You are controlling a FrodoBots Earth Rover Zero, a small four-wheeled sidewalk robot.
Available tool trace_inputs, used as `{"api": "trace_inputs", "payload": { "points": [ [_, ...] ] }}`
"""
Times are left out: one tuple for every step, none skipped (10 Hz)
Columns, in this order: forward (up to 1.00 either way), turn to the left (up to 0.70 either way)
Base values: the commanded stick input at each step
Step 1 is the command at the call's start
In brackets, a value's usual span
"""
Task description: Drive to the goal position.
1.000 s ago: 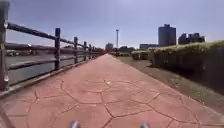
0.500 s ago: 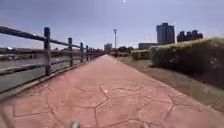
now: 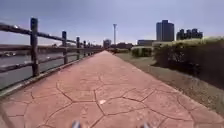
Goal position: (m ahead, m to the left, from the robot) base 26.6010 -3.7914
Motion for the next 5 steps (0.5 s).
{"api": "trace_inputs", "payload": {
  "points": [
    [0.85,0.0],
    [0.85,0.0],
    [0.85,0.0],
    [0.85,0.0],
    [0.85,0.0]
  ]
}}
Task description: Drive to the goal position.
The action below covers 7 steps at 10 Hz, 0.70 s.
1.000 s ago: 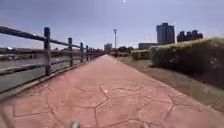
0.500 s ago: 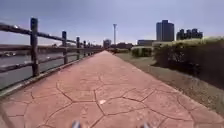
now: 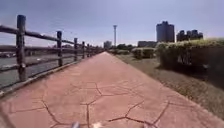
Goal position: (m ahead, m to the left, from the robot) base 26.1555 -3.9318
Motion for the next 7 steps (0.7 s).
{"api": "trace_inputs", "payload": {
  "points": [
    [0.85,0.0],
    [0.85,0.0],
    [0.85,0.0],
    [0.85,0.0],
    [0.85,0.0],
    [0.85,0.11],
    [0.85,0.31]
  ]
}}
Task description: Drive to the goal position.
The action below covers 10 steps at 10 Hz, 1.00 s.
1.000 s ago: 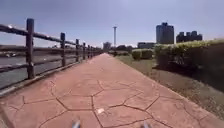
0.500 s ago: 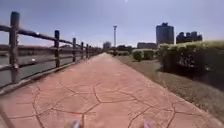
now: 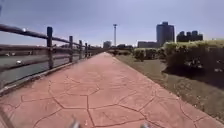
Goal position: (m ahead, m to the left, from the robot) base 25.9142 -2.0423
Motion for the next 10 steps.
{"api": "trace_inputs", "payload": {
  "points": [
    [0.85,0.12],
    [0.85,0.0],
    [0.85,0.0],
    [0.85,0.0],
    [0.85,0.0],
    [0.85,0.0],
    [0.85,0.0],
    [0.85,0.0],
    [0.85,0.0],
    [0.85,0.0]
  ]
}}
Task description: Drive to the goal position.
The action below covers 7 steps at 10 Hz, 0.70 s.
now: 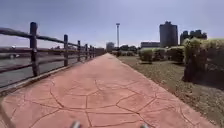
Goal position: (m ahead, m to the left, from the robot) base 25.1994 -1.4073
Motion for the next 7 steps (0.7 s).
{"api": "trace_inputs", "payload": {
  "points": [
    [0.85,0.0],
    [0.85,0.0],
    [0.85,0.0],
    [0.85,0.0],
    [0.85,0.0],
    [0.85,0.0],
    [0.85,0.0]
  ]
}}
